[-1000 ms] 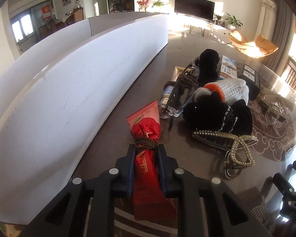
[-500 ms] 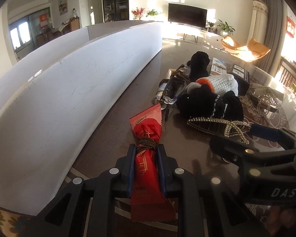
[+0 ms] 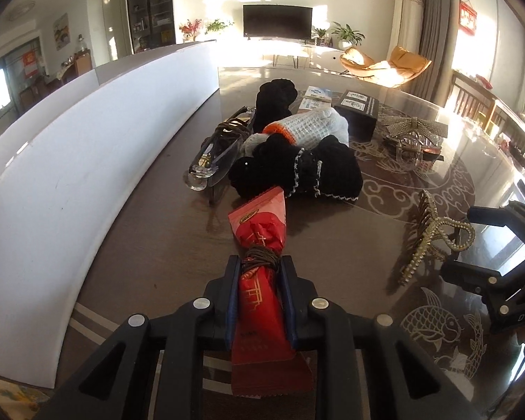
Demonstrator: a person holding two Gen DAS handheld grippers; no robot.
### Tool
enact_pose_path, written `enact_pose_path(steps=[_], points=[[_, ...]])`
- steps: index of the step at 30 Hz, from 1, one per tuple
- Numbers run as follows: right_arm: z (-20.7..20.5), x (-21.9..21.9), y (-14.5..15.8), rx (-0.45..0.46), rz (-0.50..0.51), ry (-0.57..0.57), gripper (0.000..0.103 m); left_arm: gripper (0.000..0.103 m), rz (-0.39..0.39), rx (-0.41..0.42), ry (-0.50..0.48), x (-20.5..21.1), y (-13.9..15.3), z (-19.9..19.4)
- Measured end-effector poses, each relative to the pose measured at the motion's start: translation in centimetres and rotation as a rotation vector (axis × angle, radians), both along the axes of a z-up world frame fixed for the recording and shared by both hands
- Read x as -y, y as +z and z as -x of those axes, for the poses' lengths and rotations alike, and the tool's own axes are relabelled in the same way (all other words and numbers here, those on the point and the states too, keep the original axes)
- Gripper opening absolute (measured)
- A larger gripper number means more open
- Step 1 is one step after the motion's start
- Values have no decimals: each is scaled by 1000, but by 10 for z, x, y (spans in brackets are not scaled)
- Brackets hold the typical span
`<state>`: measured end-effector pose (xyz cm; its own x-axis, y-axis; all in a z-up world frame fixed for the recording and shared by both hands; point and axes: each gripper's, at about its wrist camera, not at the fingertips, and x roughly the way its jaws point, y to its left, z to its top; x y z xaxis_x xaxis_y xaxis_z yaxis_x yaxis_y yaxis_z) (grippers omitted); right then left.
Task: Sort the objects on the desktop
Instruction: 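Lift the red package with the left tool while the right tool grasps the gold beaded belt, then carry both items into the cardboard box and open both tools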
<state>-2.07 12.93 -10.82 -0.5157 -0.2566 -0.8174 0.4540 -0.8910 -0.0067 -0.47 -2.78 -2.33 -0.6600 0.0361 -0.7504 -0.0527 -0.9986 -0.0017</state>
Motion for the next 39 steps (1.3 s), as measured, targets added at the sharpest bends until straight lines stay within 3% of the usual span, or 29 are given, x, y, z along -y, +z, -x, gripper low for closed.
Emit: enact_pose_path(steps=[3, 5, 7, 10, 14, 16, 18, 19, 20, 22, 25, 28, 33, 36, 39], points=[[-4, -17, 3, 30, 37, -15, 103, 28, 0, 2, 9, 0, 0, 0], [-8, -12, 3, 44, 60, 13, 103, 54, 26, 4, 37, 2, 0, -1], [-16, 2, 10, 18, 34, 57, 103, 65, 39, 11, 68, 5, -2, 0], [-14, 26, 17, -51, -54, 125, 103, 65, -8, 24, 82, 14, -2, 0], [4, 34, 14, 21, -53, 261, 103, 65, -9, 26, 75, 16, -3, 0], [10, 31, 15, 29, -50, 288, 94, 65, 3, 20, 64, 13, -5, 2], [12, 28, 18, 53, -8, 291, 66, 64, -1, 16, 52, 12, -5, 5], [10, 28, 19, 49, 6, 287, 56, 48, -3, 8, 42, 11, -4, 5], [9, 28, 20, 57, 27, 286, 34, 19, -7, 5, 24, 11, -3, 6], [6, 29, 22, 67, 44, 257, 32, 19, -42, 12, 6, 15, -1, 5], [-7, 27, 29, 54, 63, 229, 32, 18, -158, 5, -4, 29, 7, -2], [-21, 12, 50, 23, 109, 186, 32, 18, -242, -29, -19, 38, 21, -15], [-19, 3, 56, 23, 121, 159, 32, 18, -327, -44, -8, 42, 39, -32], [-16, 6, 69, 12, 124, 169, 32, 18, -362, -81, 15, 52, 68, -44], [-22, 24, 107, -27, 159, 215, 32, 18, -349, -140, 53, 81, 111, -47]])
